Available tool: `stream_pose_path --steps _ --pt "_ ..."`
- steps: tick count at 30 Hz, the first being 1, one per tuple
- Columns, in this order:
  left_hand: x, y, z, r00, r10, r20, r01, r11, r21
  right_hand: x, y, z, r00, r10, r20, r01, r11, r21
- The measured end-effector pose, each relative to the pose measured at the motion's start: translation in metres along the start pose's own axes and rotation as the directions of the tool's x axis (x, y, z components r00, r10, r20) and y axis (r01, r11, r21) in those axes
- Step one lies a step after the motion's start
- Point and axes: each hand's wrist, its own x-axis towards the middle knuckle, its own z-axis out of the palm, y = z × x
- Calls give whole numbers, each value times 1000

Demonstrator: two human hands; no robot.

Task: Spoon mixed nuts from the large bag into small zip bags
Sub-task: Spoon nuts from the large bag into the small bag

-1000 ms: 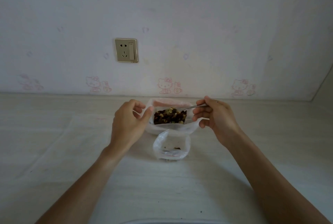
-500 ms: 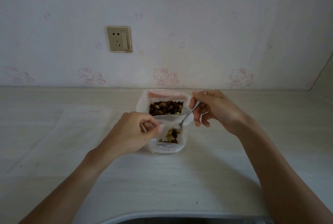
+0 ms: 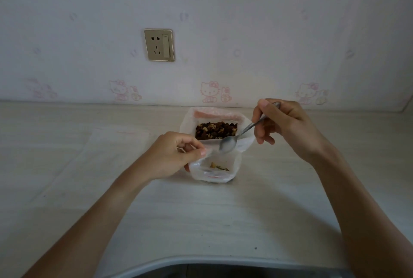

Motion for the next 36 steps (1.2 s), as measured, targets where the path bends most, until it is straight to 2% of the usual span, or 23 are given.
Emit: stream_pose_path --steps 5,8,11,13,16,18,21,25,28,31,36 --pt "2 -1 -3 998 2 -63 4 995 98 6 16 8 969 180 -169 -158 978 137" --pt "8 -9 -7 966 7 -259 34 988 153 8 25 10 930 278 -240 -234 953 195" --pt "17 -22 -11 864 17 -502 107 971 216 10 30 9 882 346 -320 -296 935 197" --pt "20 -25 -12 834 -45 -550 185 962 202 11 30 8 866 333 -372 -296 942 156" --pt "25 -26 -7 869 -161 -468 275 943 186 11 28 11 865 253 -433 -269 963 25" --pt "30 -25 1 897 -199 -395 309 921 237 10 28 14 876 201 -439 -255 965 -66" --pt "33 -21 16 922 -162 -352 274 915 295 10 30 19 898 121 -424 -232 947 -221" --pt "30 -17 19 939 -161 -304 217 963 159 11 33 30 909 73 -410 -218 922 -319" --pt "27 -17 18 944 -140 -298 172 982 84 11 36 35 893 90 -441 -252 912 -324" --pt "26 -17 19 949 -127 -290 134 991 3 12 36 32 851 144 -505 -302 921 -245" --pt "25 -15 18 957 -141 -255 118 988 -101 8 41 39 856 319 -407 -372 927 -56"
